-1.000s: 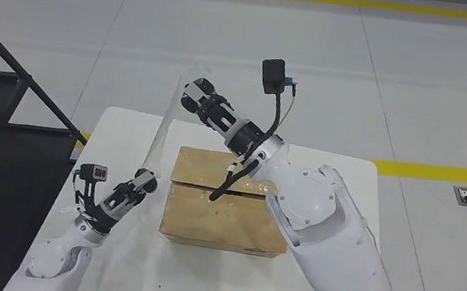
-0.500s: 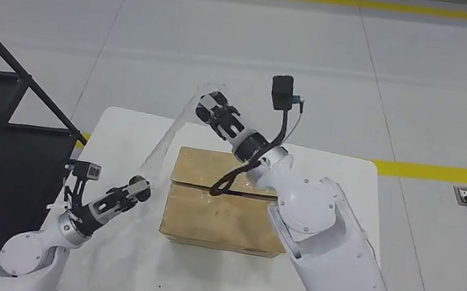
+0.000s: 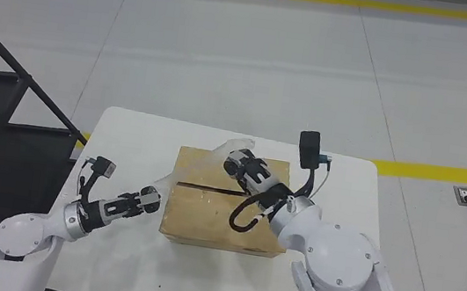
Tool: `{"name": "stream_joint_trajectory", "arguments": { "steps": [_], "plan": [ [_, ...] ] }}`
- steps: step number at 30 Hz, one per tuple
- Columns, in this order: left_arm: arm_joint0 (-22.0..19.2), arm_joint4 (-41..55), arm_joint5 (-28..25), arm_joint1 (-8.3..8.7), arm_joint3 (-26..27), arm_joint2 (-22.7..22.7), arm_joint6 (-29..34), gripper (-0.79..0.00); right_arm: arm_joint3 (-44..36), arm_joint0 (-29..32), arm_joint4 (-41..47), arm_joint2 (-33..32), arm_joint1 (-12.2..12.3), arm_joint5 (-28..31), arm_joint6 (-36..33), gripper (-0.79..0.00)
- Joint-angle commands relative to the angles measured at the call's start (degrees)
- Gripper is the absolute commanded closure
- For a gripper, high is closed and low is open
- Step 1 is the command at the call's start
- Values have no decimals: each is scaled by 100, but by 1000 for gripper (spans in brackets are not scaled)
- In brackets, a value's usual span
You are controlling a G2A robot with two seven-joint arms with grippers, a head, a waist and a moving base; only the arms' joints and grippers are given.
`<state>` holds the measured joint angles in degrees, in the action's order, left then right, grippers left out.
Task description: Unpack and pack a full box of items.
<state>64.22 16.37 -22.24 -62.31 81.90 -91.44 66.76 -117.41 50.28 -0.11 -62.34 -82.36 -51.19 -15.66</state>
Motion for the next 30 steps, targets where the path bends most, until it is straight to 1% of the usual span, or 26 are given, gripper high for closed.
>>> {"name": "stream_joint_trajectory", "arguments": {
  "steps": [1,12,14,16,19,20,26,30],
  "plan": [
    [-16,-41,42,24,-33,-60,-8,0,6,-4,-1,2,0,27,0,0],
    [-16,-41,42,24,-33,-60,-8,0,6,-4,-1,2,0,27,0,0],
    [-19,-120,98,25,40,-21,-195,0,104,62,73,-11,-10,18,60,0],
    [-99,-212,72,43,57,-10,-193,0,192,34,315,-75,-39,-114,76,0],
    [-284,-393,14,96,-23,-51,59,0,300,-76,789,-186,-83,-634,-19,0],
    [-366,-478,3,118,-76,-83,127,0,298,-105,876,-225,-92,-681,-7,0],
    [-928,-1036,73,249,-418,-44,880,0,439,157,1700,-483,-91,-681,104,0],
    [-1292,-1046,-25,310,-672,108,1503,0,364,382,2153,-644,-69,-681,689,0]
  ]
}}
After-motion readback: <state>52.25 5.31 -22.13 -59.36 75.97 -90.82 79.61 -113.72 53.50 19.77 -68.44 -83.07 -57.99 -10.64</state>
